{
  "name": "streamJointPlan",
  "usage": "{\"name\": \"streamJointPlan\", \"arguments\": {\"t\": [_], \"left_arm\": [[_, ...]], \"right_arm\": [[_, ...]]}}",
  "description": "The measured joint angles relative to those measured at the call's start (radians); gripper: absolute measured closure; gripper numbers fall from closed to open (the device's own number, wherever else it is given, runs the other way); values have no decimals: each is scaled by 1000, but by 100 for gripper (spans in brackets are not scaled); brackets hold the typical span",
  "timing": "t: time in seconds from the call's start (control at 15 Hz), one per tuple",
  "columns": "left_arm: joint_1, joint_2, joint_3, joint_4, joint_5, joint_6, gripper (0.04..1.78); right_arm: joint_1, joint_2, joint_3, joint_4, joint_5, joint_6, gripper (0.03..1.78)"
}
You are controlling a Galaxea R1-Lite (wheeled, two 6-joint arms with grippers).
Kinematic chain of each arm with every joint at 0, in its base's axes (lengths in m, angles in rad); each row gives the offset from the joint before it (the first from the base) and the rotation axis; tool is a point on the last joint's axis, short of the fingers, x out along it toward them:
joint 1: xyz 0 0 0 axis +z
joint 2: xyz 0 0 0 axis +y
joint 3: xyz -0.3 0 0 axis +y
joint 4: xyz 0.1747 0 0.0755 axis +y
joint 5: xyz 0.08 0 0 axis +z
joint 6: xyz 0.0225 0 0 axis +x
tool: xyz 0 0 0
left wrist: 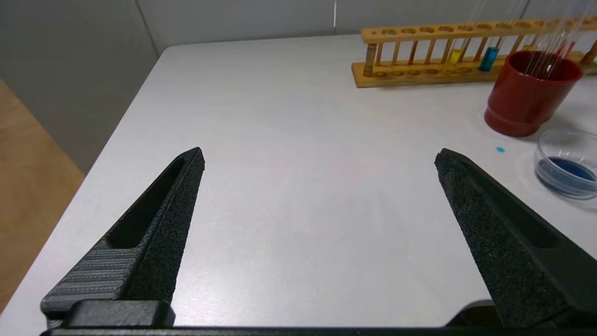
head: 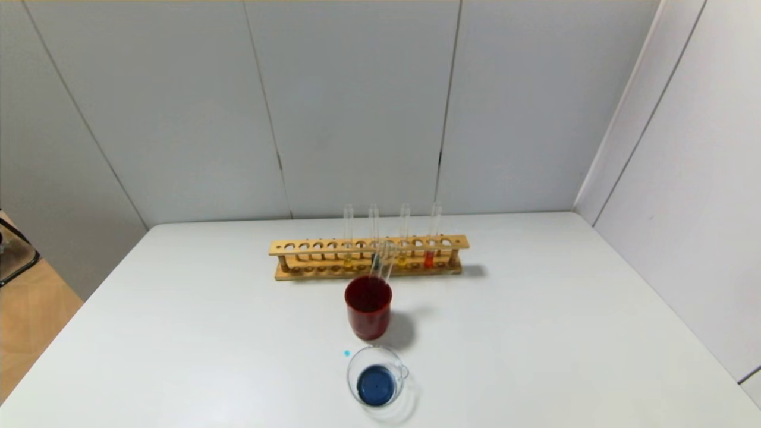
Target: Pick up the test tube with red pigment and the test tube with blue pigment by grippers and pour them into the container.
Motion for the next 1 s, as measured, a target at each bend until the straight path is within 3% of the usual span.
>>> {"name": "streamJointPlan", "arguments": {"t": [1.0], "left_arm": [[0, -1, 12, -35, -4, -34, 7]], "right_arm": [[0, 0, 0, -1, 1, -1, 6]]}}
